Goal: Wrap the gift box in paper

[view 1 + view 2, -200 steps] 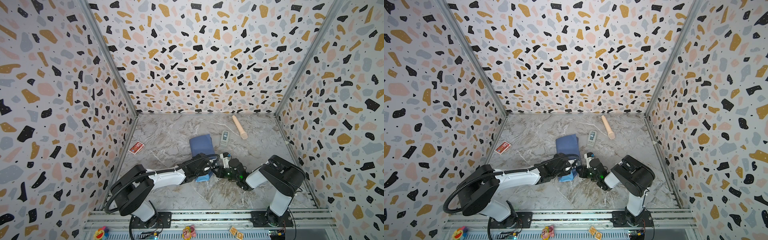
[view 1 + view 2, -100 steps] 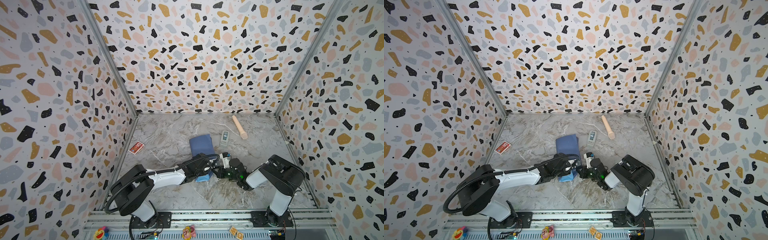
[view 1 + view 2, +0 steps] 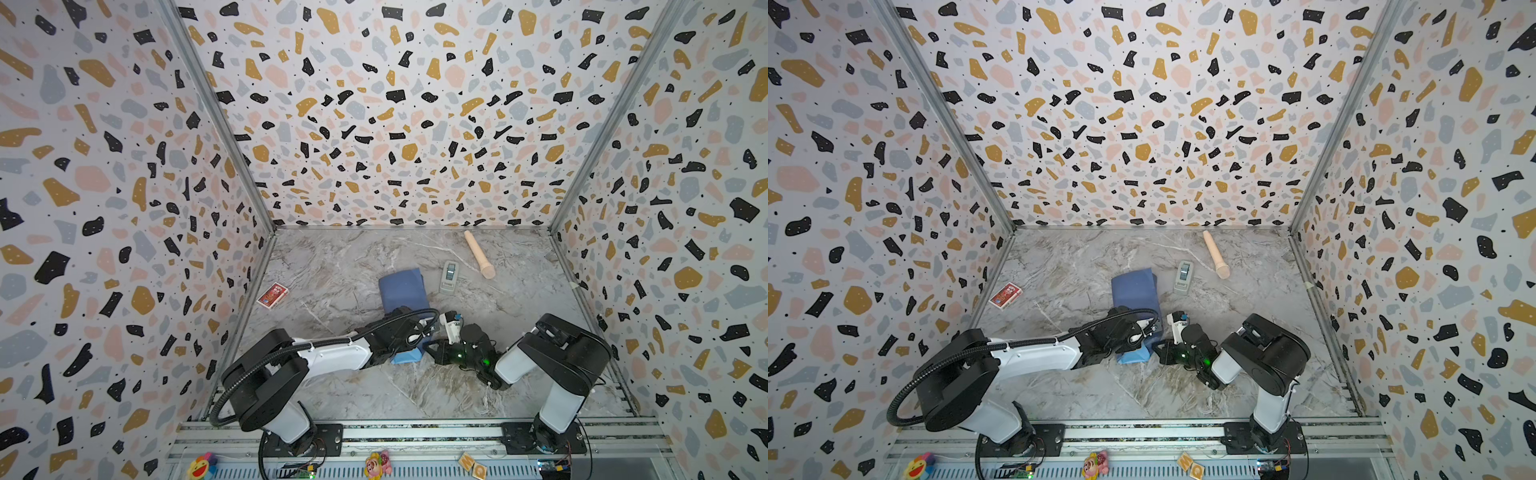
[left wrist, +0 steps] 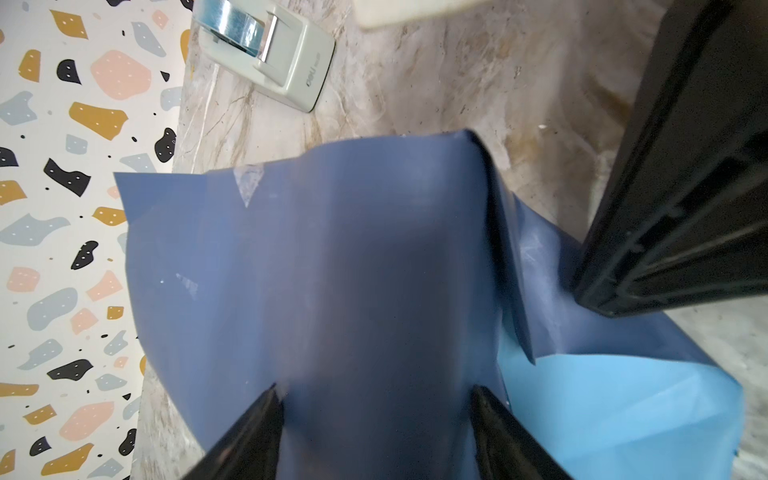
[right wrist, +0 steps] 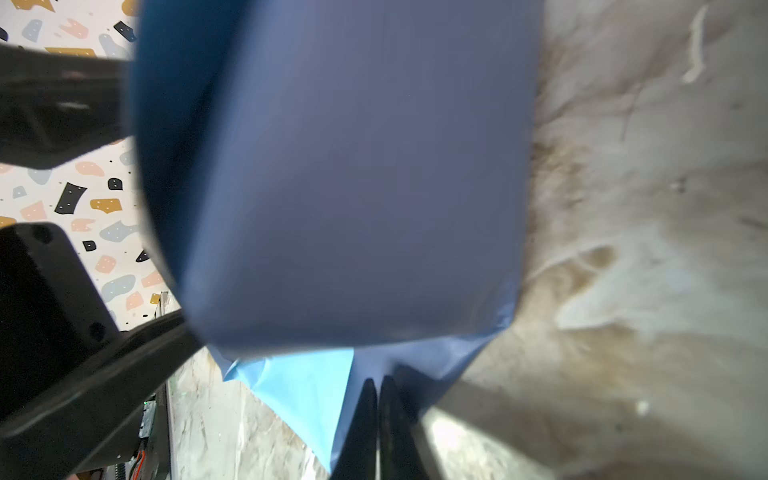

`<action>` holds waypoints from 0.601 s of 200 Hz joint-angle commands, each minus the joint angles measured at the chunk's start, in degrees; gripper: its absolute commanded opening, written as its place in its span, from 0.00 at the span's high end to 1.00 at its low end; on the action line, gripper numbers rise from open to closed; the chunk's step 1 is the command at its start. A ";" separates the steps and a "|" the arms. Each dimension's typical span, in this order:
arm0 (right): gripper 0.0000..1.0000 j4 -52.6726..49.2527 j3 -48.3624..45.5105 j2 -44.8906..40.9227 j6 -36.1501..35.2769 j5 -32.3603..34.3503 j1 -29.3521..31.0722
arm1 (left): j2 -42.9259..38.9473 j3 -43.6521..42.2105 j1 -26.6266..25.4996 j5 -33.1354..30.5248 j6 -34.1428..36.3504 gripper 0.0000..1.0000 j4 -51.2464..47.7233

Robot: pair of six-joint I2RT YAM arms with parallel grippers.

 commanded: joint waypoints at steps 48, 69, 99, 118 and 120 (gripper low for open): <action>0.94 -1.83 -1.29 1.73 2.24 1.28 2.12 | 1.48 0.78 -0.52 1.61 -1.08 0.30 -2.02; 0.94 -1.52 -0.83 2.14 1.91 1.31 1.55 | 1.36 0.85 -0.54 1.59 -1.08 0.30 -2.17; 0.94 -1.70 0.30 2.73 0.84 0.22 -1.05 | 1.28 0.87 -0.60 1.60 -1.16 0.30 -2.18; 0.94 -2.15 1.03 2.61 0.09 -1.00 -2.29 | 1.27 0.87 -0.59 1.71 -1.23 0.30 -2.27; 0.94 -2.32 1.10 2.50 0.00 -1.08 -2.39 | 1.27 0.87 -0.53 1.73 -1.18 0.30 -2.27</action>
